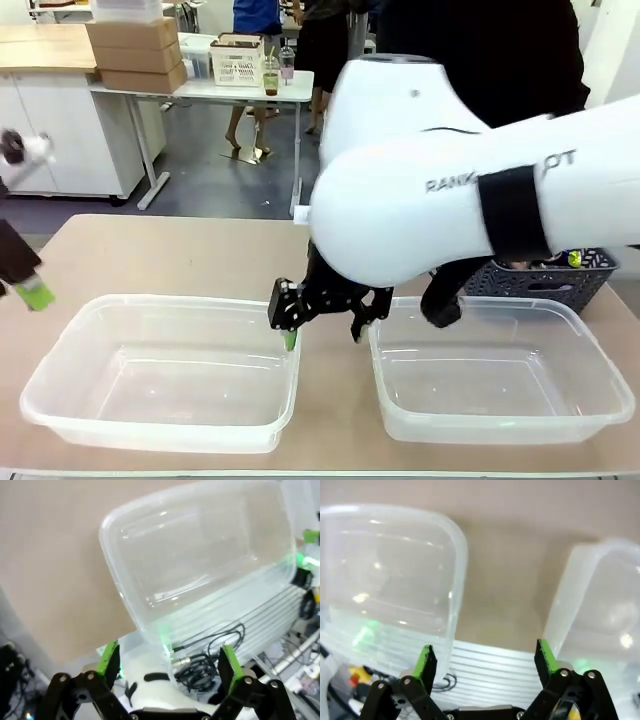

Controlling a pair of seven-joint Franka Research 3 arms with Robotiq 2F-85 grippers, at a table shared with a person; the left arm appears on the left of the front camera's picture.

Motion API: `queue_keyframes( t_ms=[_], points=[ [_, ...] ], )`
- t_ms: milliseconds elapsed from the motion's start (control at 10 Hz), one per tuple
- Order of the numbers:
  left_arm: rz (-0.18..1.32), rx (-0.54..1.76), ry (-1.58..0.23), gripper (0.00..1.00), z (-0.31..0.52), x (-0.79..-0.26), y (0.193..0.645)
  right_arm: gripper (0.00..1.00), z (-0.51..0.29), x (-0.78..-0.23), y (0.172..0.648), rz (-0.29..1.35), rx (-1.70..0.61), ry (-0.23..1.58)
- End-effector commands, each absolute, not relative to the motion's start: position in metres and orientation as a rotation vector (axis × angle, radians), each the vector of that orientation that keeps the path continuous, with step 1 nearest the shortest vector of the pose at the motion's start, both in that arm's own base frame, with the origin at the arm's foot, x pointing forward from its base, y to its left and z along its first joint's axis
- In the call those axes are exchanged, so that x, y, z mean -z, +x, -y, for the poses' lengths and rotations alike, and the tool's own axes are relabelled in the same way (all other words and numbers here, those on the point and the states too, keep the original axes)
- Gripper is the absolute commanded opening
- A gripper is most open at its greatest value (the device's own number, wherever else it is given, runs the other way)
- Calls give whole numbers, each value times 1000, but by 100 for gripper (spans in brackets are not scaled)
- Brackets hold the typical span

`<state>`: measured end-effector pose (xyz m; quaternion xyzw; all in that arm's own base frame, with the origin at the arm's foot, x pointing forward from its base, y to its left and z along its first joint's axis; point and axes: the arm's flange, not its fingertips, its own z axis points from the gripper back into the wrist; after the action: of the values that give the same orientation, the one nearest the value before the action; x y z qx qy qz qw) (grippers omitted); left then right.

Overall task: Sort the waste into each basket.
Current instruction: Pick up the Organizing box on the left side of the table and lift it.

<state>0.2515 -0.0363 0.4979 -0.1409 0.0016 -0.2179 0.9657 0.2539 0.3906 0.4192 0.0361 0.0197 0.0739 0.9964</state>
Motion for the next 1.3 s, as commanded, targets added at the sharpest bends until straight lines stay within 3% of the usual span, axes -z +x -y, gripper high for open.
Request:
queue_keyframes(
  t_ms=[0,100,200,300,600,1200],
  points=[
    [-122,401,-311,100,52,-421,232,100,-424,-431,268,-127,-75,56],
    [-70,321,-243,100,53,-401,228,100,-420,-431,268,-117,-42,74],
    [-69,422,-277,100,48,-484,262,100,-402,-420,252,-78,-92,36],
    [-69,422,-277,100,48,-484,262,100,-402,-420,252,-78,-92,36],
    [-74,327,-127,100,60,-430,281,100,-423,-404,275,-202,-51,66],
    [-197,273,52,100,54,-337,257,100,-436,-373,296,-331,-40,98]
  ],
)
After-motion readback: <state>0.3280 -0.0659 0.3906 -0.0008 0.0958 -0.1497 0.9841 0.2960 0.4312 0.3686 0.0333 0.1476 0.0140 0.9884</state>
